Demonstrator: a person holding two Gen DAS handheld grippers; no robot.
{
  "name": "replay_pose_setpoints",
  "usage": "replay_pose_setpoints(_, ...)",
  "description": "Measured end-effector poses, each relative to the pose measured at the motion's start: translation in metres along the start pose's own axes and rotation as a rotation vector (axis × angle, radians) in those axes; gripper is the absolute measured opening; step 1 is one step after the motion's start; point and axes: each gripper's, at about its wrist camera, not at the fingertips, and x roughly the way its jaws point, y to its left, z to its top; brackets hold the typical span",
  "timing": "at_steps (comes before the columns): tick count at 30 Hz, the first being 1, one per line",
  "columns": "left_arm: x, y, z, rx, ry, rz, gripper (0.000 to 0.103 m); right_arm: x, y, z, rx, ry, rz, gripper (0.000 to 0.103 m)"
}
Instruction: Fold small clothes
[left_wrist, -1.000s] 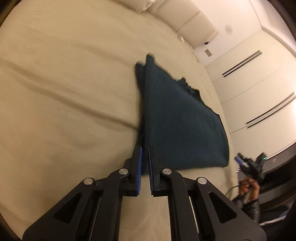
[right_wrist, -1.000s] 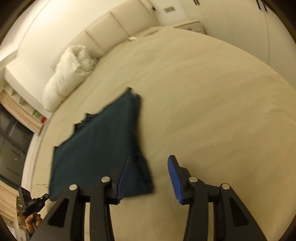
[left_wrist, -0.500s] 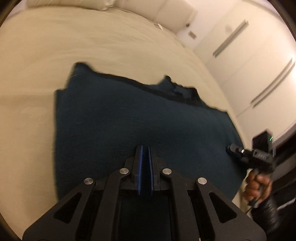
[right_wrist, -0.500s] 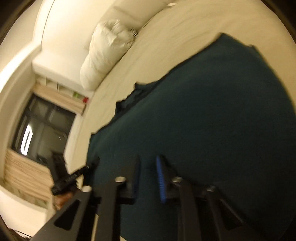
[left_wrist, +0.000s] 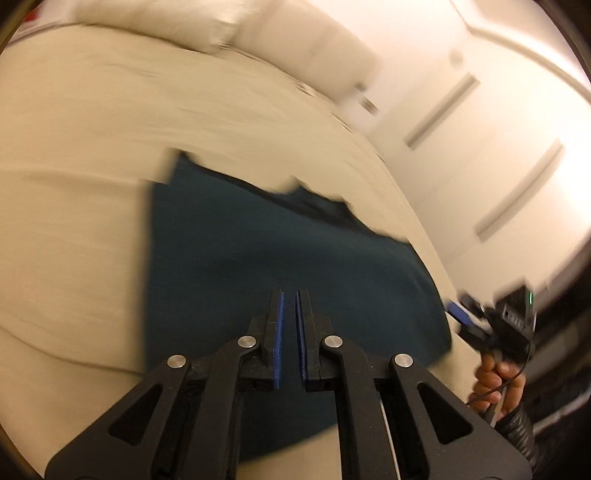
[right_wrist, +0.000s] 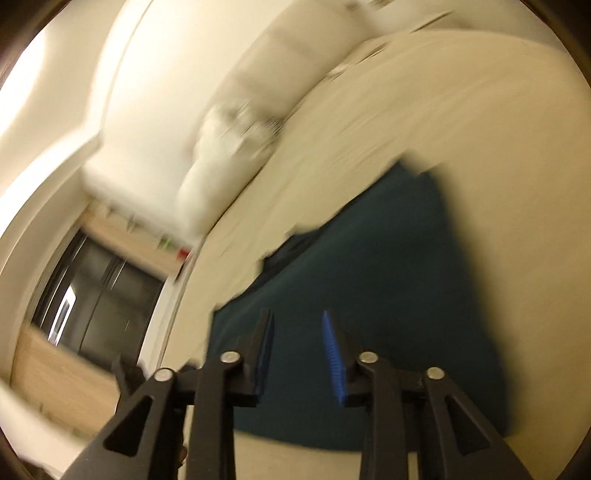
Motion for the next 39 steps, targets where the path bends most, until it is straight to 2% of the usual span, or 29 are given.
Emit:
replay_pose_setpoints(2, 0.027, -0.016, -0.012, 0.064, 0.068, 0.023, 0.006, 0.04, 0.031, -0.02, -0.055, 0.101, 0.072, 0.044)
replay_pose_setpoints(3, 0.035, -0.015, -0.015, 0.055, 0.085, 0.03, 0.006, 0.061, 0.042, -0.03, -0.07, 0.156, 0.095, 0.049)
replay_pose_setpoints(4, 0.045, -0.006, -0.02, 0.021, 0.107, 0.031, 0.006, 0.075, 0.046, -0.039, -0.082, 0.201, 0.094, 0.05)
replay_pose_setpoints(6, 0.048, 0.02, -0.025, -0.08, 0.1, -0.049, 0.006, 0.1, 0.035, -0.053, -0.062, 0.277, 0.044, 0.05)
replay_pose_setpoints(8, 0.041, 0.032, -0.025, -0.106, 0.094, -0.061, 0.006, 0.098, 0.01, -0.053, 0.001, 0.284, 0.064, 0.034)
replay_pose_setpoints(9, 0.036, 0.035, -0.025, -0.102, 0.088, -0.053, 0.006, 0.091, -0.002, -0.051, 0.03, 0.266, 0.056, 0.024)
replay_pose_setpoints(10, 0.033, 0.037, -0.026, -0.106, 0.084, -0.05, 0.006, 0.083, -0.01, -0.05, 0.046, 0.25, 0.047, 0.021)
replay_pose_setpoints(14, -0.002, 0.053, -0.036, -0.18, 0.011, -0.021, 0.006, 0.027, -0.051, -0.035, 0.123, 0.102, -0.042, 0.021)
replay_pose_setpoints(17, -0.038, 0.068, -0.046, -0.241, -0.062, 0.039, 0.006, -0.016, -0.068, -0.027, 0.163, -0.009, -0.159, 0.025)
replay_pose_setpoints(19, -0.064, 0.072, -0.053, -0.278, -0.103, 0.042, 0.006, -0.041, -0.066, -0.024, 0.155, -0.063, -0.213, 0.045)
replay_pose_setpoints(21, -0.085, 0.07, -0.059, -0.293, -0.137, 0.05, 0.007, -0.061, -0.055, -0.026, 0.138, -0.122, -0.204, 0.058)
replay_pose_setpoints(23, -0.102, 0.066, -0.068, -0.316, -0.166, 0.025, 0.013, -0.069, -0.039, -0.029, 0.102, -0.15, -0.171, 0.06)
replay_pose_setpoints(24, -0.105, 0.066, -0.073, -0.349, -0.173, 0.001, 0.026, -0.069, -0.032, -0.031, 0.088, -0.15, -0.152, 0.06)
replay_pose_setpoints(25, -0.106, 0.066, -0.082, -0.403, -0.171, -0.041, 0.057, -0.066, -0.023, -0.034, 0.076, -0.145, -0.131, 0.06)
replay_pose_setpoints(27, -0.098, 0.059, -0.093, -0.493, -0.175, -0.089, 0.089, -0.054, -0.007, -0.039, 0.061, -0.124, -0.083, 0.06)
replay_pose_setpoints(28, -0.098, 0.06, -0.101, -0.536, -0.19, -0.101, 0.09, -0.048, -0.002, -0.042, 0.057, -0.11, -0.065, 0.06)
replay_pose_setpoints(31, -0.083, 0.057, -0.113, -0.607, -0.134, -0.164, 0.09, -0.028, 0.013, -0.05, 0.035, -0.062, -0.029, 0.06)
replay_pose_setpoints(34, -0.075, 0.054, -0.118, -0.653, -0.129, -0.211, 0.09, -0.008, 0.023, -0.058, 0.027, -0.039, -0.001, 0.06)
replay_pose_setpoints(39, -0.057, 0.052, -0.12, -0.706, -0.119, -0.23, 0.09, 0.0, 0.026, -0.064, 0.032, -0.018, 0.02, 0.06)
